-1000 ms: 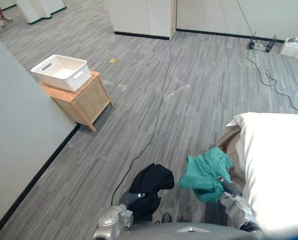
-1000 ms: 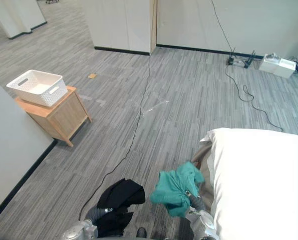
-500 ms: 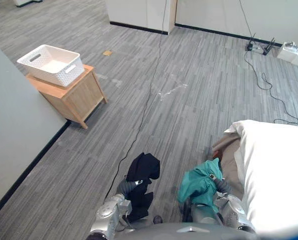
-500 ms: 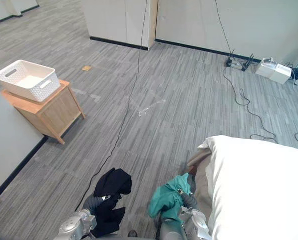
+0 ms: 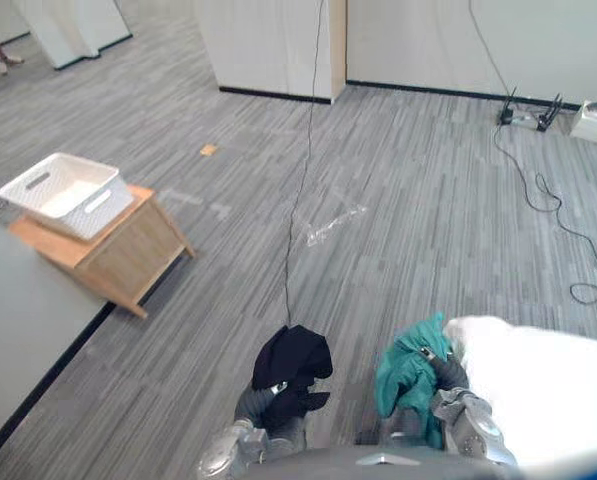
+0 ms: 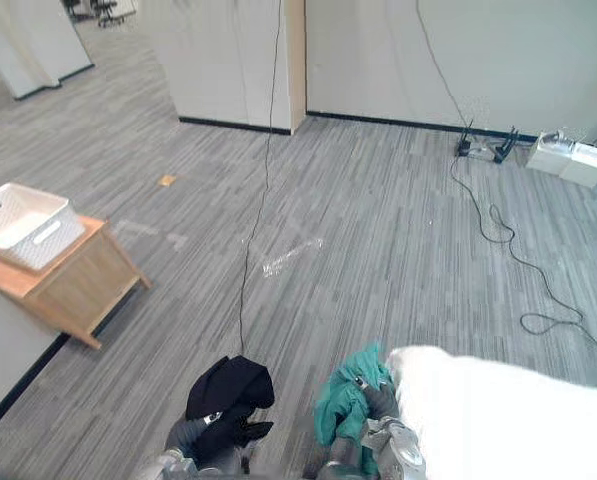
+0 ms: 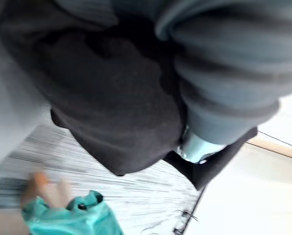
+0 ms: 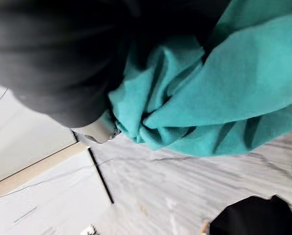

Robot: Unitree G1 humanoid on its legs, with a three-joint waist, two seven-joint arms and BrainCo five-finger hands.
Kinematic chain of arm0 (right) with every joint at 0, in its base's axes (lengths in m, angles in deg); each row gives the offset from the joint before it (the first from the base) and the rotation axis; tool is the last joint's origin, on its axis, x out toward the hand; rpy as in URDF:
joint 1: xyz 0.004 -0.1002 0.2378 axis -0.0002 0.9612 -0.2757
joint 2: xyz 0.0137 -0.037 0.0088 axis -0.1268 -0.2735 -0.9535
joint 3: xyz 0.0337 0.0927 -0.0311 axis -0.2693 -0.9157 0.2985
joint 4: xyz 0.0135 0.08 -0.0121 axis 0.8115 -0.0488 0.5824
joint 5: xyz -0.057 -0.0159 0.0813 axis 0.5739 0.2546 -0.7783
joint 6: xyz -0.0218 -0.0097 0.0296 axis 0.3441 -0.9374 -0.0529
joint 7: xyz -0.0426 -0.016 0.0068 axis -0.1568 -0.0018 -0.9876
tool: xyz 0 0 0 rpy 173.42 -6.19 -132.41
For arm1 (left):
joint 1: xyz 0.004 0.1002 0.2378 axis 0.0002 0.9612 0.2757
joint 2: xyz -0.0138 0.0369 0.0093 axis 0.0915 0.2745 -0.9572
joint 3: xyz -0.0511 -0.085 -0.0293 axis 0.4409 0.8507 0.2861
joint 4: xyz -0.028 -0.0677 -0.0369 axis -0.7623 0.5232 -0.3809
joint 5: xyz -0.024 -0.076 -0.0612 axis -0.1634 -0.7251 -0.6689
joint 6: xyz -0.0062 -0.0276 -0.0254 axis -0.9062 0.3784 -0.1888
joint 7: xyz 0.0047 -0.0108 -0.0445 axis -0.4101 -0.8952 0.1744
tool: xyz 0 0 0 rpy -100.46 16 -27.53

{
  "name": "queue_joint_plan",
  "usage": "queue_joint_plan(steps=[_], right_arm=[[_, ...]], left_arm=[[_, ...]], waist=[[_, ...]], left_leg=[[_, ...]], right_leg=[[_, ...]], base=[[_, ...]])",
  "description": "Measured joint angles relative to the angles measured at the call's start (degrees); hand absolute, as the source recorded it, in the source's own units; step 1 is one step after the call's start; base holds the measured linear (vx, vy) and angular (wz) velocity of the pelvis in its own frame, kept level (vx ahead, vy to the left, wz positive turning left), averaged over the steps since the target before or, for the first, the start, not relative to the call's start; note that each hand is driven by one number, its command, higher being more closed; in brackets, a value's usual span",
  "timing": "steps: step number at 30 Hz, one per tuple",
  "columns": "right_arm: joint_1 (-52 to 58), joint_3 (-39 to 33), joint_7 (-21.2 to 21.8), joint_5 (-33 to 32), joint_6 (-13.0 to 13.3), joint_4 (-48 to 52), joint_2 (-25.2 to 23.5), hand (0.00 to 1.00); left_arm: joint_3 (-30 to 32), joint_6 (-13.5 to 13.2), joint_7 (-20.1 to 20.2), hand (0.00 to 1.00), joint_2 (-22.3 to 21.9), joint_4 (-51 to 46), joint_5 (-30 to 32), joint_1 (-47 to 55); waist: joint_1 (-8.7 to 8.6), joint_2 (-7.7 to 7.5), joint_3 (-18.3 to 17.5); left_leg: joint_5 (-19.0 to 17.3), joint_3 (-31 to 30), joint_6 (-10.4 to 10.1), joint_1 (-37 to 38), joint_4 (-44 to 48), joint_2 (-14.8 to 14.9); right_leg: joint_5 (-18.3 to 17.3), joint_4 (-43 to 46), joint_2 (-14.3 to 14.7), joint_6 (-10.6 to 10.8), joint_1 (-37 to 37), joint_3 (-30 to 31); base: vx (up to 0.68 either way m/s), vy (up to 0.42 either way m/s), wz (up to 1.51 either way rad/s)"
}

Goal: Tidy the bed and pick cloth on bed and put in laundry

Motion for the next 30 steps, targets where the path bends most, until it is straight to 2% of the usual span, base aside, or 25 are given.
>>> queue_joint_plan(steps=[2, 3, 4, 5, 6, 7, 8, 9, 10, 11, 12, 13, 14, 15, 16, 18, 21, 22, 23, 24, 25, 26, 27, 28, 30], right_arm=[[-2.23, -0.07, -0.09, -0.05, 0.01, -0.8, 0.5, 1.0], [-2.5, -0.31, -0.09, -0.04, 0.2, -0.88, 1.14, 1.0], [-2.5, -0.44, -0.03, -0.03, 0.27, -0.94, 1.37, 1.0], [-2.48, -1.92, 0.99, -0.04, 1.53, -2.8, 1.93, 1.0], [-2.4, -2.71, 1.63, -0.04, 1.99, -3.68, 1.88, 1.0], [-1.88, -3.65, 2.83, -0.03, 3.04, -4.96, 1.72, 1.0], [0.32, -4.08, 4.37, -0.01, 4.4, -6.21, 0.77, 1.0], [2.16, -4.63, 5.04, 0.11, 6.12, -7.14, 0.54, 1.0], [2.31, -4.88, 5.07, 0.18, 6.45, -7.8, 0.4, 1.0], [2.43, -5.8, 4.97, 1.27, 6.47, -8.26, -0.02, 1.0], [3.41, -5.41, 4.81, 2.42, 6.48, -7.86, -0.71, 1.0], [3.45, -5.13, 4.71, 2.45, 6.48, -7.62, -0.78, 1.0], [3.85, -4.38, 4.53, 2.45, 6.47, -6.79, -0.8, 1.0], [4.78, -3.53, 4.49, 2.46, 6.44, -6.11, -0.56, 1.0], [5.22, -3.28, 4.47, 2.46, 6.4, -5.66, -0.53, 1.0], [6.51, -2.95, 5.29, 2.46, 6.78, -4.51, -0.57, 1.0], [7.36, -2.91, 7.34, 2.44, 9.72, -4.47, -0.67, 1.0], [8.84, -2.75, 7.8, 2.42, 10.7, -3.69, -1.06, 1.0], [11.0, -2.22, 7.72, 2.4, 10.77, -1.2, -1.8, 1.0], [11.51, -1.86, 7.6, 2.42, 10.76, -0.51, -1.92, 1.0], [11.2, -2.2, 6.61, 2.39, 10.1, 2.16, -2.11, 1.0], [11.21, -2.24, 6.44, 2.41, 9.77, 4.35, -2.24, 1.0], [11.12, -2.22, 6.42, 2.42, 9.44, 5.46, -2.29, 1.0], [11.01, -1.85, 6.33, 2.5, 8.17, 8.6, -2.33, 1.0], [11.15, -0.63, 5.89, 2.5, 6.9, 12.59, -3.02, 1.0]], left_arm=[[0.29, -0.65, -0.1, 1.0, 0.0, -0.28, -1.64, -1.21], [0.19, -0.72, -0.11, 1.0, -0.16, -0.24, -3.01, -1.89], [0.19, -0.93, -0.12, 1.0, -0.21, -0.25, -3.57, -1.99], [0.25, -1.38, -0.34, 1.0, -0.32, -0.21, -4.93, -2.17], [0.45, -1.41, -0.4, 1.0, -0.25, -0.16, -5.31, -2.18], [0.91, -1.4, -0.48, 1.0, -0.12, 0.1, -5.37, -2.23], [1.69, -1.41, -0.54, 1.0, 0.19, 1.05, -5.36, -2.25], [1.48, -1.51, -0.57, 1.0, 0.12, 2.3, -5.32, -2.42], [1.19, -1.51, -0.61, 1.0, 0.2, 2.97, -5.26, -3.04], [1.05, -1.04, -0.87, 1.0, 1.01, 3.76, -5.25, -4.67], [1.06, -1.02, -1.38, 1.0, 2.03, 4.69, -5.3, -4.85], [1.07, -0.94, -1.41, 1.0, 2.25, 5.19, -5.27, -4.79], [1.02, -0.89, -1.38, 1.0, 2.52, 6.26, -5.18, -4.04], [0.66, -0.88, -1.39, 1.0, 2.36, 6.32, -4.79, -3.76], [0.58, -0.88, -1.41, 1.0, 2.35, 6.32, -4.72, -3.51], [0.49, -0.62, -1.66, 1.0, 2.75, 6.33, -4.87, -4.17], [0.44, -0.28, -2.15, 1.0, 2.72, 6.07, -5.33, -5.53], [0.45, 0.19, -2.74, 1.0, 2.62, 6.04, -5.34, -6.4], [0.71, 0.52, -2.72, 1.0, 2.62, 5.95, -5.34, -6.84], [1.11, 0.75, -2.72, 1.0, 2.74, 6.02, -5.33, -6.95], [1.58, 1.12, -2.51, 1.0, -0.05, 5.2, -5.31, -6.44], [1.68, 0.92, -2.38, 1.0, -0.98, 3.56, -5.32, -5.92], [1.77, 0.76, -2.37, 1.0, -1.38, 3.15, -5.32, -5.81], [2.24, 0.55, -2.41, 1.0, -2.58, 2.79, -5.44, -5.82], [2.7, 0.34, -2.25, 1.0, -3.04, 1.85, -6.28, -4.88]], waist=[[1.09, -0.72, 1.6], [1.39, -0.52, 1.72], [1.44, -0.32, 1.62], [1.42, 1.08, 1.21], [1.54, 1.16, 1.16], [1.84, 0.94, 1.08], [2.45, -1.53, 0.14], [1.86, -3.93, -0.81], [1.78, -4.92, -0.86], [1.46, -6.15, -0.73], [1.33, -6.58, -0.9], [1.27, -6.55, -0.86], [1.09, -6.09, -0.88], [0.92, -5.46, -1.48], [1.1, -4.89, -1.74], [-0.02, -3.86, -1.43], [-1.84, -3.54, -0.66], [-2.44, -3.94, -0.35], [-2.49, -4.74, -0.27], [-2.45, -4.54, -0.19], [-1.94, -1.39, 0.08], [-2.06, -0.77, 0.72], [-2.2, -0.81, 1.08], [-2.06, 0.22, 0.72], [-1.88, -1.02, -0.11]], left_leg=[[2.2, 4.42, 0.87, -0.72, -15.65, -3.04], [8.18, 7.37, 1.63, -0.8, -30.31, -4.92], [10.46, 8.22, 1.8, -0.62, -35.64, -5.41], [15.01, 10.29, 2.95, -1.88, -46.2, -5.98], [15.36, 11.12, 3.56, -2.54, -47.13, -6.05], [18.51, 11.14, 7.36, -3.3, -46.76, -6.56], [25.19, 11.99, 11.47, -3.14, -45.77, -8.14], [27.92, 11.7, 13.34, -2.38, -46.2, -9.48], [27.07, 10.81, 12.69, -2.08, -45.72, -10.33], [23.63, 8.89, 12.73, -1.08, -43.77, -10.67], [20.18, 7.58, 11.39, 1.72, -42.35, -10.24], [19.01, 7.16, 10.98, 3.21, -41.95, -10.04], [15.76, 5.85, 10.09, 8.86, -42.17, -9.2], [13.45, 5.59, 9.27, 12.94, -42.95, -7.68], [12.56, 5.36, 8.91, 14.6, -43.39, -7.04], [10.63, 2.73, 6.7, 19.87, -43.96, -3.56], [7.55, -1.16, 4.28, 22.18, -44.28, -0.58], [5.47, -3.47, 2.1, 23.35, -44.09, 0.63], [3.15, -5.28, -0.12, 24.74, -43.58, 1.49], [2.19, -5.75, -0.86, 25.09, -42.93, 2.15], [1.64, -3.94, -2.45, 25.05, -40.24, 5.75], [2.59, -2.66, -2.09, 24.63, -39.15, 6.45], [2.87, -2.3, -2.17, 24.69, -38.87, 6.96], [4.09, -2.53, -2.52, 25.12, -38.54, 8.42], [5.26, -6.63, -2.1, 24.82, -37.07, 8.99]], right_leg=[[-1.18, -1.12, -1.34, 2.22, 3.48, 2.5], [-1.48, -2.85, -1.33, 2.75, 6.07, 3.6], [-1.57, -3.63, -1.04, 2.93, 6.77, 3.89], [-2.15, -5.96, 1.03, 3.94, 10.05, 6.03], [-2.85, -6.33, 1.49, 5.14, 11.12, 6.73], [-3.72, -6.54, 1.82, 6.51, 12.67, 7.31], [-4.25, -5.67, 0.26, 7.14, 14.08, 8.13], [-4.24, -1.31, -1.11, 7.14, 12.99, 8.19], [-4.13, 2.42, -1.64, 7.19, 11.51, 8.46], [0.68, 13.87, -1.55, 11.03, 7.16, 7.58], [2.4, 26.89, -2.84, 13.06, 2.84, 4.79], [2.49, 31.61, -3.69, 13.69, 1.69, 3.69], [2.03, 43.54, -7.35, 13.19, -1.83, 0.56], [0.7, 49.33, -10.6, 10.81, -6.2, -1.5], [0.23, 50.5, -11.65, 10.1, -8.73, -1.95], [-1.93, 46.41, -13.71, 9.57, -18.29, -2.61], [-1.58, 33.9, -15.31, 11.69, -25.17, -2.72], [1.06, 22.86, -16.53, 13.2, -26.42, -2.23], [7.67, 11.07, -17.51, 13.48, -25.76, -0.79], [12.41, 10.24, -17.36, 13.67, -24.86, -1.59], [12.09, 10.7, -14.37, 10.26, -22.78, -5.1], [10.03, 13.5, -14.17, 9.85, -22.76, -5.89], [8.99, 14.87, -14.07, 9.61, -22.8, -6.03], [6.08, 20.01, -13.99, 8.27, -22.88, -6.18], [-0.32, 22.81, -14.29, 8.3, -21.15, -7.2]], base=[[0.51, -0.121, -0.7], [0.43, -0.063, -0.35], [0.67, -0.033, -0.41], [0.45, 0.004, -0.34], [0.59, 0.044, -0.41], [0.54, 0.053, -0.28], [0.85, 0.058, 0.07], [0.77, 0.019, 0.26], [0.75, -0.015, 0.53], [0.8, -0.049, 0.38], [0.63, -0.042, 0.33], [0.73, -0.052, 0.17], [0.6, -0.05, 0.08], [0.72, -0.068, 0.05], [0.56, -0.102, 0.16], [0.51, -0.178, 0.46], [0.41, -0.324, 0.75], [0.46, -0.486, 0.83], [0.47, -0.523, 0.79], [0.61, -0.625, 0.62], [0.58, -0.603, 0.44], [0.48, -0.484, 0.45], [0.31, -0.342, 0.65], [0.27, -0.288, 0.86], [0.34, -0.381, 1.09]])
